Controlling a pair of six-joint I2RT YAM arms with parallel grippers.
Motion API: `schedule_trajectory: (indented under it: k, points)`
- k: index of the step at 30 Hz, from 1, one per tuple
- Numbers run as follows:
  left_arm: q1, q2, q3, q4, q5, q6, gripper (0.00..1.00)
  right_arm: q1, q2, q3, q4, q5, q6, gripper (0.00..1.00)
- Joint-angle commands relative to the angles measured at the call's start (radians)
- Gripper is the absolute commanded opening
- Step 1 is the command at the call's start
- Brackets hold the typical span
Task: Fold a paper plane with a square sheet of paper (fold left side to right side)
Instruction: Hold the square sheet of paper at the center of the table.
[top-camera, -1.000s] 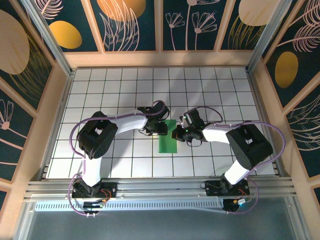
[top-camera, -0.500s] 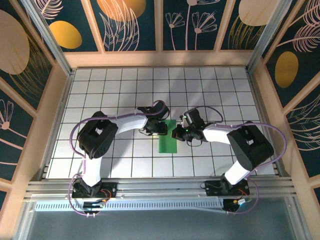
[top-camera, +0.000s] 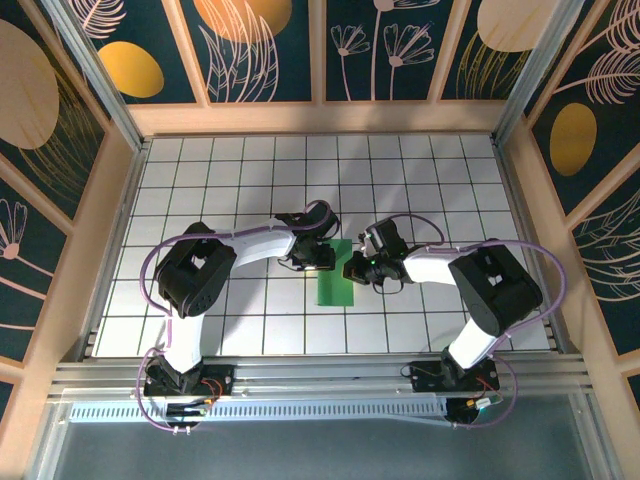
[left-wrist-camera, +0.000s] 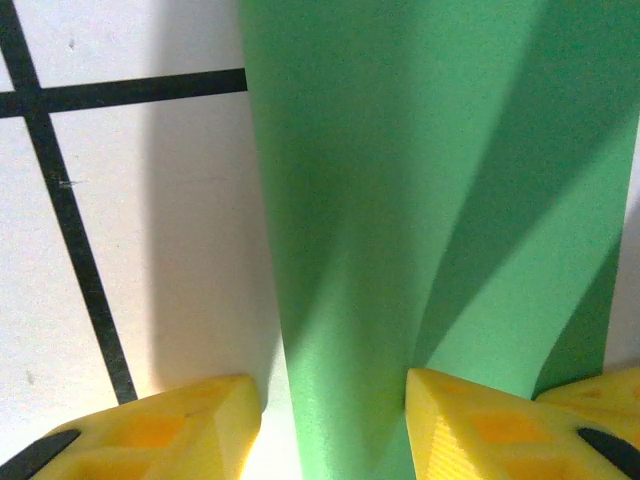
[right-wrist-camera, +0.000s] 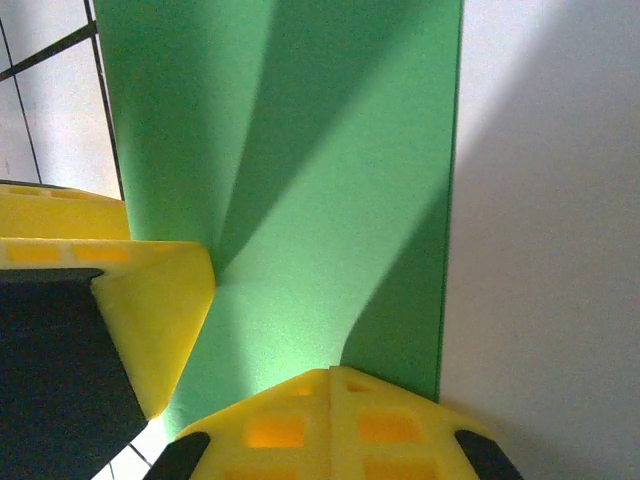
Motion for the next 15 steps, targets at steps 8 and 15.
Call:
schedule_trajectory:
  k: [8, 15]
  points:
    - [-0.01, 0.063, -0.06, 0.023, -0.042, -0.008, 0.49, 0.007, 0.066, 0.008, -0.129, 0.063, -0.034, 0.0]
    - [0.003, -0.092, -0.061, -0.016, -0.131, -0.002, 0.6, 0.006, 0.073, -0.006, -0.155, 0.097, -0.046, 0.0]
